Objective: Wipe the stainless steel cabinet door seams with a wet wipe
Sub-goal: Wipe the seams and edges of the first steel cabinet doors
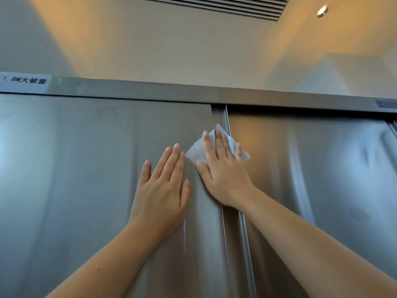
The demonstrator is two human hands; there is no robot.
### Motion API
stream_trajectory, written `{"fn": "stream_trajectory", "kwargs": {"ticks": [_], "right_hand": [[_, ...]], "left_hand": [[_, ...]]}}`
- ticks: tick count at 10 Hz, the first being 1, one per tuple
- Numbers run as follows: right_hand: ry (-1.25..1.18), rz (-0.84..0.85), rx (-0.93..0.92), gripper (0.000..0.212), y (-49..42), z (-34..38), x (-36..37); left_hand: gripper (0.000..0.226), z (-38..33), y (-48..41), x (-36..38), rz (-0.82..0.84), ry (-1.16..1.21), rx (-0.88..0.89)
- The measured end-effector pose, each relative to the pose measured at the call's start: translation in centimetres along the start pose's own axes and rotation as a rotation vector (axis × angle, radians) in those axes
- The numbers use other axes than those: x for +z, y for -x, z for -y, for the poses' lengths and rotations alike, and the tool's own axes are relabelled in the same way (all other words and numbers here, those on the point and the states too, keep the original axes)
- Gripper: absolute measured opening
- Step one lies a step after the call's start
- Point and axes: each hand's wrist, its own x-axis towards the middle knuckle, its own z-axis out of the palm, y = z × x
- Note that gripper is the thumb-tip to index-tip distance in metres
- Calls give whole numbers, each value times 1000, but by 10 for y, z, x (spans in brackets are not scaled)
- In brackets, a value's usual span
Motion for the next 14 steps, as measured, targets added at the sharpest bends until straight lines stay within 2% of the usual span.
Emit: {"fn": "stream_trajectory", "kwargs": {"ticks": [3,6,8,11,13,14], "right_hand": [[-23,39,67,61,-61,-10,-12],[-5,-14,-3,61,-23,-12,-1],[-23,29,63,61,-69,-13,-14],[5,32,-35,63,-13,-13,-4],[2,44,32,61,-64,-17,-13],[2,23,23,60,-57,-17,-11]], "left_hand": [[57,0,1,3,25,-63,24],[58,-4,1,1,23,-58,11],[57,-4,2,0,19,-78,19],[57,-3,2,1,30,-61,18],[57,-3,2,1,9,-61,28],[56,-4,3,0,-3,-49,25]]}}
